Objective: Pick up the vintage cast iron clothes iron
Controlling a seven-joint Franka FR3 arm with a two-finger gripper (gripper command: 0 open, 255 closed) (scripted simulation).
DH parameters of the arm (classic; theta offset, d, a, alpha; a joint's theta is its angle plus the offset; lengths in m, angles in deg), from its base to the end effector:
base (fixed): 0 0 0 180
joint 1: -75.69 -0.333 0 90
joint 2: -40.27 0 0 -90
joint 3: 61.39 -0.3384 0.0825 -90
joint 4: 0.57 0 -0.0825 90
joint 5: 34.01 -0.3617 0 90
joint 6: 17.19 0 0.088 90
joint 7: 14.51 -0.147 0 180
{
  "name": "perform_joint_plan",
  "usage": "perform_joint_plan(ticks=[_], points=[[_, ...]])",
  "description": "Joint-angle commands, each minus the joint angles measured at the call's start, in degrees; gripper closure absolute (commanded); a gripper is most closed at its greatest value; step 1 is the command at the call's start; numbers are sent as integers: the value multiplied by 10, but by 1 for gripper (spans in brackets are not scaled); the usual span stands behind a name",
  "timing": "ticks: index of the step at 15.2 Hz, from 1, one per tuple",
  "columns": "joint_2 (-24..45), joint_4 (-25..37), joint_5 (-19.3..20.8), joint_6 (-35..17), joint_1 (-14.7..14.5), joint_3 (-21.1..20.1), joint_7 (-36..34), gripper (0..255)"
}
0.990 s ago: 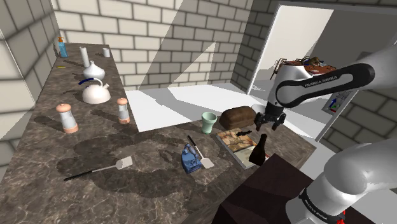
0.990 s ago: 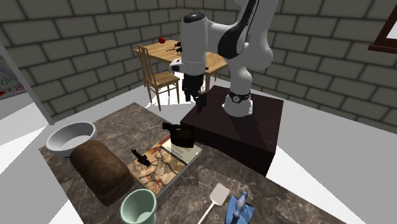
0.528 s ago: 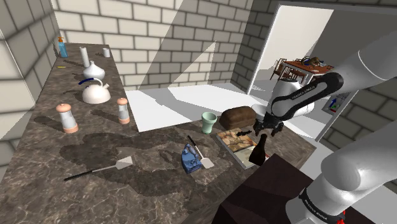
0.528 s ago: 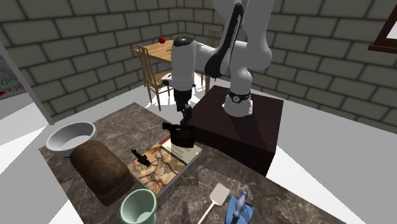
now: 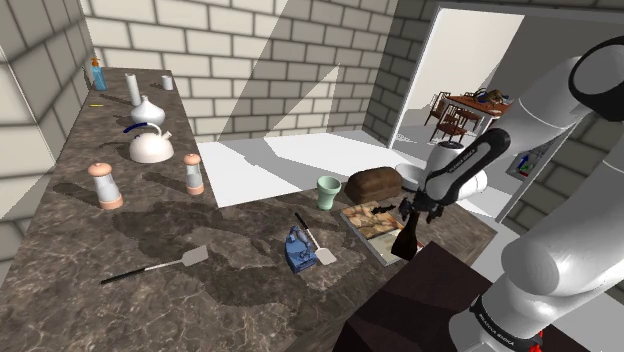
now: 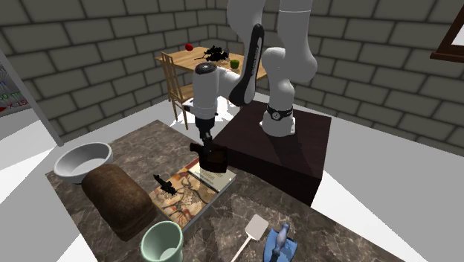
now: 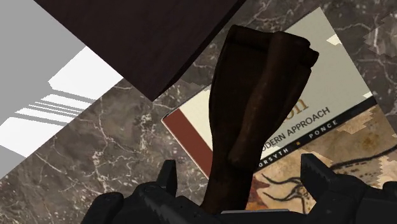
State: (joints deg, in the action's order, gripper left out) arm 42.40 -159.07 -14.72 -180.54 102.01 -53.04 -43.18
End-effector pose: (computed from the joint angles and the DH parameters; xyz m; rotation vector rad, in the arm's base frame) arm 0.3246 -0.2083 0.2109 2.7994 -1.1584 0.0616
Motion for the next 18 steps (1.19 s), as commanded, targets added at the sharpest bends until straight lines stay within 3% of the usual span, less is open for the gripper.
perform_joint_plan(ticks=[1,6,7,18], points=[[23,3,11,-21,1,3,-10,0],[63,10,33,-54,-3,12,-31,0],[63,10,32,-53,-3,11,-30,255],[41,6,21,-35,0,5,-19,255]])
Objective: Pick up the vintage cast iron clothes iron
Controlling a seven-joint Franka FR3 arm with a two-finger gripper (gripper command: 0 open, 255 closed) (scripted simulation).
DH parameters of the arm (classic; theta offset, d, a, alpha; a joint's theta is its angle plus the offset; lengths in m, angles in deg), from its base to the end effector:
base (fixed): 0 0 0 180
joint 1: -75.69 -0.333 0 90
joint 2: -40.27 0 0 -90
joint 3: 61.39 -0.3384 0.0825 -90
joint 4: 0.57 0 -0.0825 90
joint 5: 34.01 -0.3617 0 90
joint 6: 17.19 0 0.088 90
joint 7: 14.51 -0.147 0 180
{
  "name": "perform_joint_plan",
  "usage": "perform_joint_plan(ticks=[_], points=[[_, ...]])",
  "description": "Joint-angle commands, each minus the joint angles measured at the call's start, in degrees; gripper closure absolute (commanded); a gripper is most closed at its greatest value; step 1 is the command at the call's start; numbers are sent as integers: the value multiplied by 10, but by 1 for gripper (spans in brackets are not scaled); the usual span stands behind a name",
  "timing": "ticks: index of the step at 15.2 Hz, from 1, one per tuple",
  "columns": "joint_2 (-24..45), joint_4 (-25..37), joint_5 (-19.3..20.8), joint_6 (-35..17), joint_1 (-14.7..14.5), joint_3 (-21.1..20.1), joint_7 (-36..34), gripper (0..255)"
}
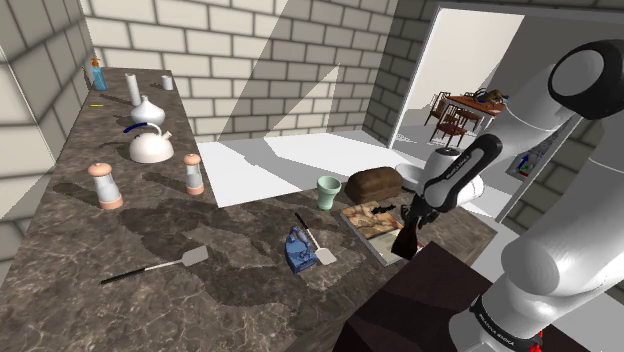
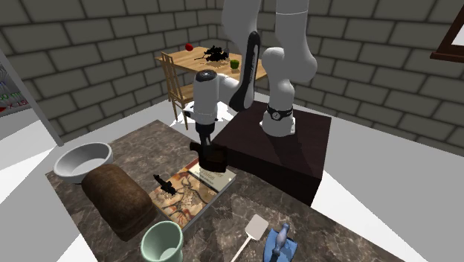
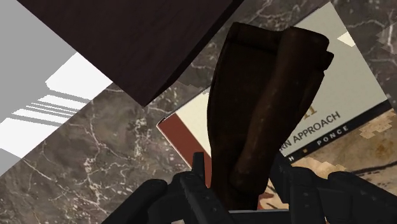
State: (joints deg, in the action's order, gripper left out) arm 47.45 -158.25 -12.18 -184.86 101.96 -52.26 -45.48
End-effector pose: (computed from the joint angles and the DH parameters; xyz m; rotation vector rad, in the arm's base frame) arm 0.3281 -0.2112 0.1875 2.7985 -1.1603 0.0635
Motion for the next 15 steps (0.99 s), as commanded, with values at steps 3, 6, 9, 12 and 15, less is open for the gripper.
perform_joint_plan(ticks=[3,6,9,12,15], points=[[-43,-7,-22,36,3,-9,20,255],[-75,-10,-37,66,3,-12,34,255],[-106,-11,-49,96,1,-13,45,255],[-136,-10,-58,126,-2,-13,55,255],[-147,-10,-62,138,-3,-13,58,255]])
